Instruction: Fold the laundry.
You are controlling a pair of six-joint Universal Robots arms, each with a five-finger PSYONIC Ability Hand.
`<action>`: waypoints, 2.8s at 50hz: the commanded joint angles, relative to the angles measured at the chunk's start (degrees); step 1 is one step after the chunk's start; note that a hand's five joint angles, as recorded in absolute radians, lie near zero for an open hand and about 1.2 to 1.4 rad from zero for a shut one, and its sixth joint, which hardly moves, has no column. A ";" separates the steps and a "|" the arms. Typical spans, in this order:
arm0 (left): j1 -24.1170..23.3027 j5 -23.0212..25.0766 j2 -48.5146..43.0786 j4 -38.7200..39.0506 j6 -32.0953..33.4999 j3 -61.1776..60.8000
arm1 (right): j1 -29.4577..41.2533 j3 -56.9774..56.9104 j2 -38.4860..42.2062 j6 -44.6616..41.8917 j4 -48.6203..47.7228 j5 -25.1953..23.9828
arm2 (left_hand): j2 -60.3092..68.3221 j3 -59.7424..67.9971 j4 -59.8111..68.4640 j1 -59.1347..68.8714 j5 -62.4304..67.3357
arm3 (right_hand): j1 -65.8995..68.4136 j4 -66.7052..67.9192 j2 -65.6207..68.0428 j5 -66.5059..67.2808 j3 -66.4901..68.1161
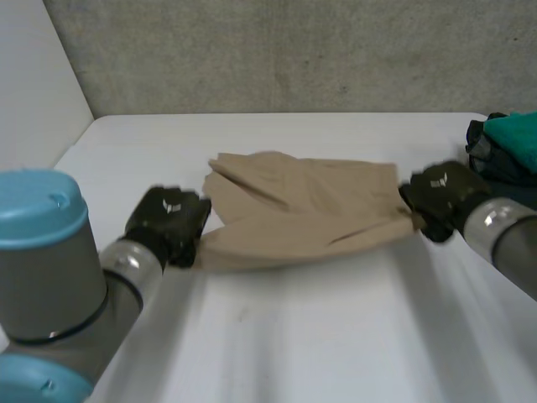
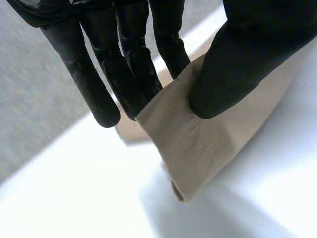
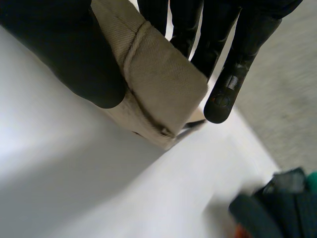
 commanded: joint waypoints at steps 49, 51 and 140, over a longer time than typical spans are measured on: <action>10.65 26.14 -35.71 -1.14 9.59 39.79 | -1.52 12.94 2.74 -3.91 1.46 -0.76 | -29.39 -29.31 -29.31 -25.30 -26.21 | 24.86 11.98 12.32 13.92 12.25; 10.74 26.85 -37.03 -0.70 9.59 40.24 | -1.52 13.12 2.74 -3.74 1.46 -0.76 | -27.87 -27.78 -27.79 -23.77 -24.68 | 24.86 11.98 12.32 13.92 12.25; 1.95 8.93 2.95 -13.18 -10.45 -12.85 | -3.28 14.61 2.65 10.41 -6.36 -0.76 | -40.31 -40.22 -40.23 -36.21 -37.12 | 24.86 11.98 12.32 13.92 12.25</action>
